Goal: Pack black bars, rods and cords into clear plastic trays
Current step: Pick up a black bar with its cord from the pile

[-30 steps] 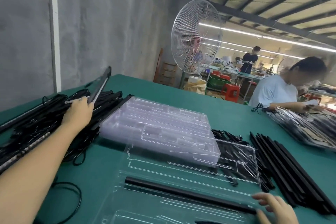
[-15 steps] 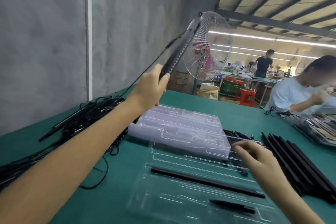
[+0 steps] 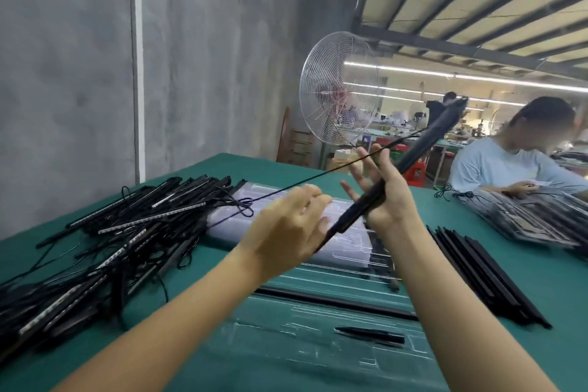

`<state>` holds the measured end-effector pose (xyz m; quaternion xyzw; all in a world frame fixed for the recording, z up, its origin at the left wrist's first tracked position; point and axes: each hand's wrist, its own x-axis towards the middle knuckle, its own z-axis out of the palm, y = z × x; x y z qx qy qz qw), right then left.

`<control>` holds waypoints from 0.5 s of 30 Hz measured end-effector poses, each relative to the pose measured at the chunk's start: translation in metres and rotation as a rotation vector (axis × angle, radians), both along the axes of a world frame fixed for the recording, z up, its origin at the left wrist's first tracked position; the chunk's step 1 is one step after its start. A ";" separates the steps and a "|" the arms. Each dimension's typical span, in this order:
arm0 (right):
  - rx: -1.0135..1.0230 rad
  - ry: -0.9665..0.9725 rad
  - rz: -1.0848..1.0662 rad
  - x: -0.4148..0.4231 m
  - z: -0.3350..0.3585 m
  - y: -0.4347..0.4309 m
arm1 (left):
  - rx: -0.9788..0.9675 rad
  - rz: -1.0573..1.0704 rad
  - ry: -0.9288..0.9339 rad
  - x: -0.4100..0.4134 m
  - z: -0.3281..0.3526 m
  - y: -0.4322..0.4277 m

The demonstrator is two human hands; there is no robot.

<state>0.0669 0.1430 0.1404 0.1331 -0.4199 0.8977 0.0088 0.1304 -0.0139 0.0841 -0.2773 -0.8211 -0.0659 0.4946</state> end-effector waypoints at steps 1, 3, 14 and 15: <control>-0.019 0.000 -0.003 -0.002 0.002 0.009 | 0.011 0.057 0.059 0.001 -0.010 -0.012; -0.104 -0.035 -0.009 -0.005 0.009 0.023 | 0.064 0.227 0.038 0.004 -0.026 -0.042; -0.301 -0.033 -0.144 -0.016 0.043 0.070 | 0.112 0.234 -0.753 0.019 -0.038 -0.131; -0.294 -0.022 -0.157 -0.016 0.047 0.075 | 0.069 0.232 -0.772 0.021 -0.038 -0.134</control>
